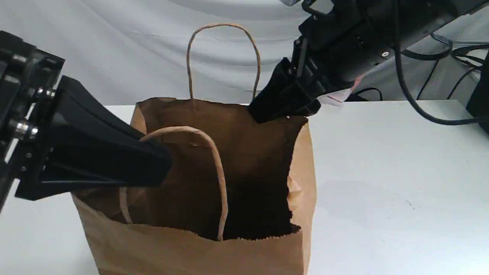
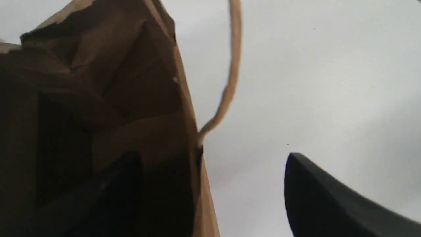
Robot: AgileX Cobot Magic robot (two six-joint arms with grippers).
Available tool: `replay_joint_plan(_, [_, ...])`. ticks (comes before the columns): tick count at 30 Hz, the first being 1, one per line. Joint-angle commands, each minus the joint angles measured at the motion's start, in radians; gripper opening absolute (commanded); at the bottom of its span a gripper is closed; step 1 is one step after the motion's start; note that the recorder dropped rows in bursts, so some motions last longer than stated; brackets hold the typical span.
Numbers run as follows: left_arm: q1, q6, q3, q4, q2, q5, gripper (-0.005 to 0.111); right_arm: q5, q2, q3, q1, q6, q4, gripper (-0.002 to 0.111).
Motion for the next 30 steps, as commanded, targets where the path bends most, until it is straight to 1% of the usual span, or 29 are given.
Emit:
replay_joint_plan(1, [-0.003,0.001,0.007,-0.013,0.002,-0.012,0.0,0.015,-0.002,-0.006,0.004,0.009,-0.021,0.061])
replay_joint_plan(10, [-0.003,0.001,0.007,-0.013,0.002,-0.012,0.0,0.024,0.056,-0.006,0.019,0.029,-0.028,0.06])
replay_joint_plan(13, [-0.003,0.001,0.007,-0.013,0.002,-0.01,0.0,0.021,0.069,-0.006,0.019,0.028,-0.03,0.055])
replay_joint_plan(15, [-0.003,-0.001,0.007,-0.013,0.002,-0.01,0.0,0.021,0.071,-0.006,0.019,0.028,-0.033,0.047])
replay_joint_plan(17, [-0.003,-0.001,0.007,-0.013,0.002,-0.01,0.0,0.021,0.071,-0.006,0.019,0.028,-0.033,0.034])
replay_joint_plan(20, [-0.003,-0.001,0.007,-0.013,0.002,-0.01,0.0,0.024,0.071,-0.006,0.019,0.028,-0.033,0.005])
replay_joint_plan(21, [-0.003,-0.001,0.007,-0.013,0.002,-0.01,0.0,0.024,0.071,-0.006,0.019,0.033,-0.033,0.0])
replay_joint_plan(25, [-0.003,-0.021,0.007,-0.013,0.002,-0.017,0.0,0.024,0.071,-0.006,0.019,0.048,-0.01,0.0])
replay_joint_plan(30, [-0.003,-0.025,0.007,-0.019,0.0,-0.015,0.0,0.006,0.073,-0.006,0.0,0.101,0.108,0.0])
